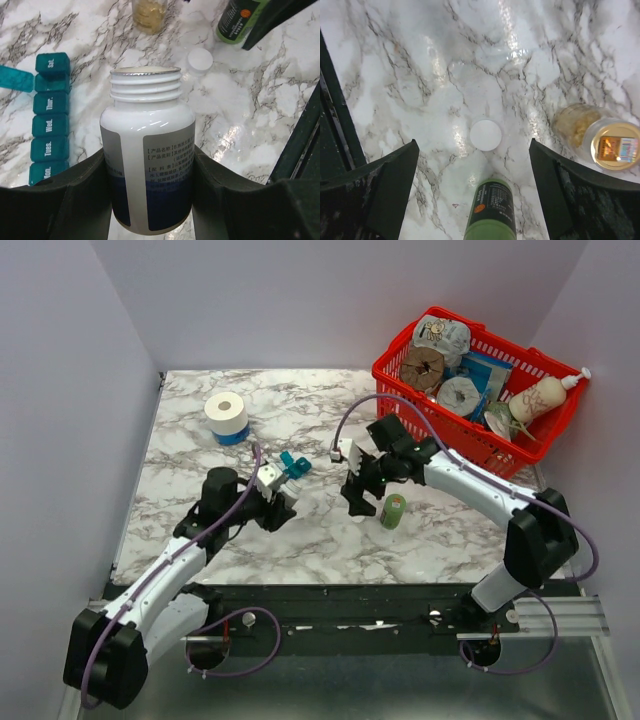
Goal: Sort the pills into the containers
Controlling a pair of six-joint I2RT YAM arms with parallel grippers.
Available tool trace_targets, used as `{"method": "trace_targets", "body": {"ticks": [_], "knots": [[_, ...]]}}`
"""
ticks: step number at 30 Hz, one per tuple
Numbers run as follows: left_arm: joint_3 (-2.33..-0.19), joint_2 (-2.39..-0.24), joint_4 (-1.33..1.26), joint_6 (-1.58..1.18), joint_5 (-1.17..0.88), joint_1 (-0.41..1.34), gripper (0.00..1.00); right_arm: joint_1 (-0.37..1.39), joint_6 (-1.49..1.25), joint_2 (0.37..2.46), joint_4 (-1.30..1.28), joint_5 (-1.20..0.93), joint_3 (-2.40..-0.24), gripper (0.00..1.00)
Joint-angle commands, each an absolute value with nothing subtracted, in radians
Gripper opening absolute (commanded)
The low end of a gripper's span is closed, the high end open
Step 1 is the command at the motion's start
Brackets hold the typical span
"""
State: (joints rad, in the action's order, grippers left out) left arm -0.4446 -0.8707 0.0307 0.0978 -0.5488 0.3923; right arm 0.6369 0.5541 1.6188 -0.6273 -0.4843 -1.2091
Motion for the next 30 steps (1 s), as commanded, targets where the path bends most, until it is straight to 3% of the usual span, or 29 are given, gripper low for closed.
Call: {"method": "trace_targets", "body": {"ticks": [1,4,7,8,11,14,16,19,22,27,30], "knots": [[-0.614,-0.959,0.122,-0.043,-0.722,0.347,0.00,0.592,0.577,1.528,-0.650,-0.560,-1.252,1.00],[-0.634,-0.918,0.221,-0.006,-0.668,0.396,0.00,0.563,0.578,1.496,-0.649,-0.586,-1.249,1.00],[-0.574,-0.859,0.143,0.020,-0.615,0.322,0.00,0.549,0.577,1.483,-0.640,-0.604,-1.235,1.00],[-0.595,-0.900,0.140,0.009,-0.688,0.324,0.00,0.549,0.577,1.486,-0.640,-0.604,-1.235,1.00],[-0.623,-0.913,0.156,0.035,-0.620,0.406,0.00,0.546,0.574,1.486,-0.635,-0.604,-1.229,1.00],[-0.613,-0.954,0.083,0.005,-0.670,0.331,0.00,0.545,0.568,1.488,-0.623,-0.603,-1.226,1.00],[-0.655,-0.982,0.139,0.030,-0.612,0.423,0.00,0.545,0.565,1.486,-0.623,-0.607,-1.226,1.00],[-0.633,-1.021,0.089,-0.035,-0.697,0.257,0.00,0.540,0.561,1.476,-0.620,-0.603,-1.224,1.00],[-0.719,-1.077,0.219,0.072,-0.562,0.388,0.00,0.531,0.552,1.467,-0.609,-0.606,-1.213,1.00],[-0.805,-1.180,0.325,0.124,-0.585,0.346,0.00,0.528,0.549,1.467,-0.606,-0.607,-1.207,1.00],[-0.752,-1.146,0.227,0.124,-0.600,0.321,0.00,0.523,0.549,1.465,-0.600,-0.604,-1.203,1.00]]}}
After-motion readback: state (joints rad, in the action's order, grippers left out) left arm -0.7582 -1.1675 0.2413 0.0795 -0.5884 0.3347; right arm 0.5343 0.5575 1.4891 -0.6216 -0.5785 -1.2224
